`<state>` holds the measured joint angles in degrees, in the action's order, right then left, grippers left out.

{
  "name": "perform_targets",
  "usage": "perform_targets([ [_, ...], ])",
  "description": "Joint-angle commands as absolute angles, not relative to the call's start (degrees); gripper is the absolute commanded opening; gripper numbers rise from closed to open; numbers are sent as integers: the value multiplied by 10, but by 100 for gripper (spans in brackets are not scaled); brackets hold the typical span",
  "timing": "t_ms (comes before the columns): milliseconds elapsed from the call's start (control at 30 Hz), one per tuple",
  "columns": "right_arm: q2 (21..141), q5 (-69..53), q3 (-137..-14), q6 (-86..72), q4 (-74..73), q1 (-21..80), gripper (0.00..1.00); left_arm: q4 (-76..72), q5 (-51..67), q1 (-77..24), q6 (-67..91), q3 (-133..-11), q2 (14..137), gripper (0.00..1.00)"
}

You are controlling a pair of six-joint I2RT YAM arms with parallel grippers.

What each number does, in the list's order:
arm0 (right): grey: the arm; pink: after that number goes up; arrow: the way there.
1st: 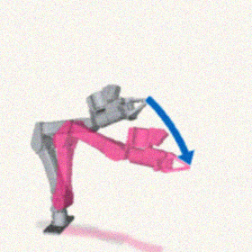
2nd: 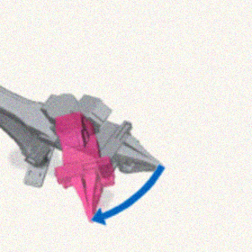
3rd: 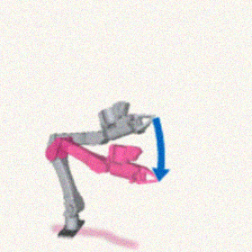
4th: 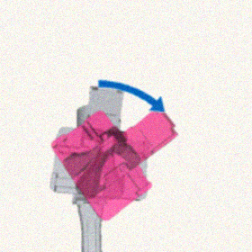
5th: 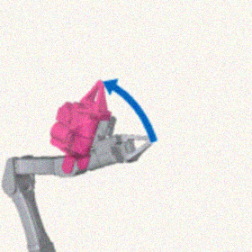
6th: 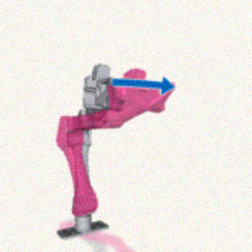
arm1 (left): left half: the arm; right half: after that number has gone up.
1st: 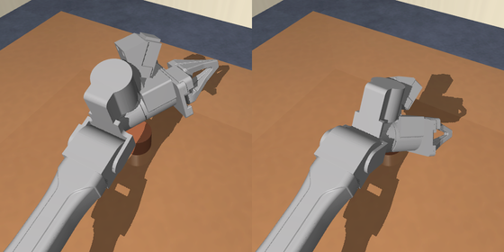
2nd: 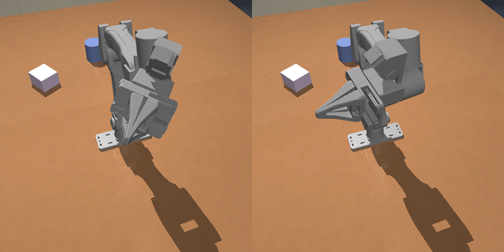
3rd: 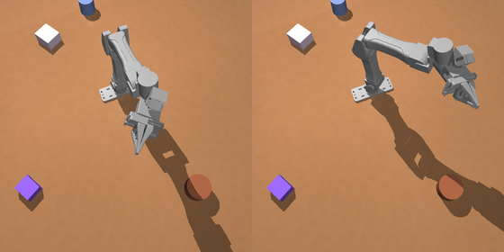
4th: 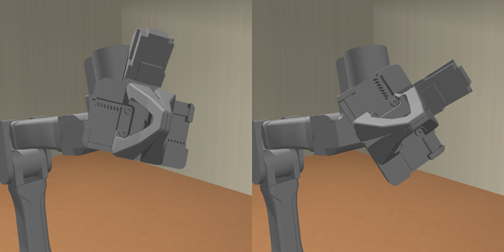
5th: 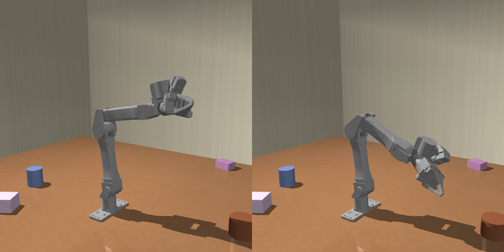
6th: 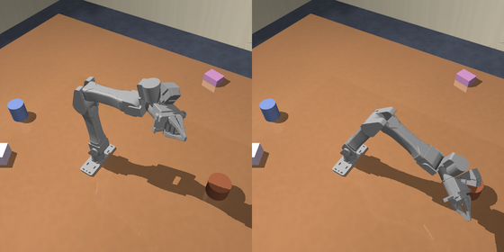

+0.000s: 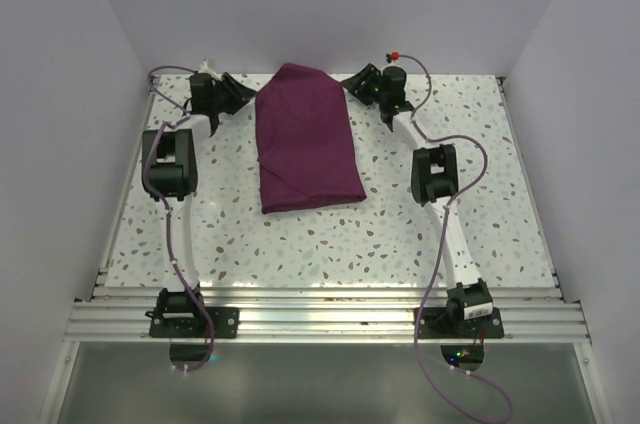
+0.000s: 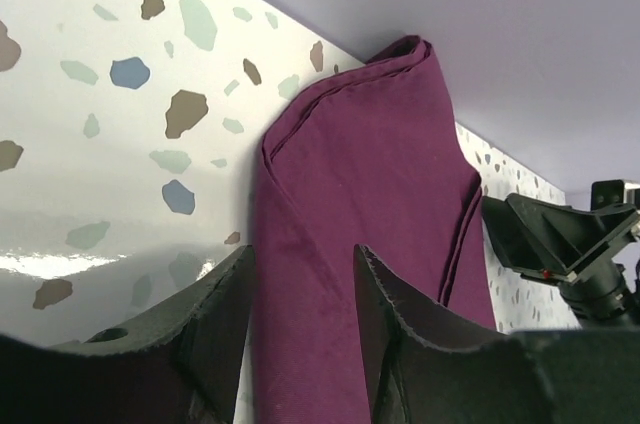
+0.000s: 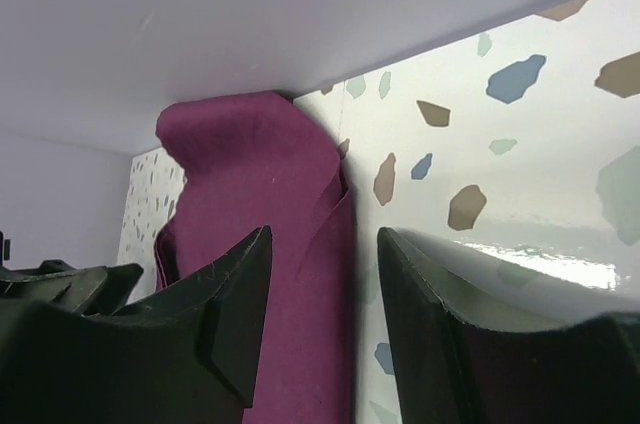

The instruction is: Prepare the surgical pack

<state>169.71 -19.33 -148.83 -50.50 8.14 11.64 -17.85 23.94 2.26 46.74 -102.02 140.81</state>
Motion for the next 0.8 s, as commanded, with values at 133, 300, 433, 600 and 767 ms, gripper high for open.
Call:
perform_targets([
  [133,1715,-180,-1511,-473,50,138,50,-134,200,5,431,-1085,1445,49],
  [300,1725,-176,-1523,-473,48,141,49,-127,199,4,426,-1107,1465,48],
  [433,1729,-173,-1527,-469,46,148,46,-128,199,4,432,-1114,1477,48],
  [600,1735,-175,-1535,-467,50,156,43,-126,221,4,442,-1150,1504,43],
  [767,1732,-184,-1535,-472,62,157,31,-137,250,4,467,-1174,1525,22],
])
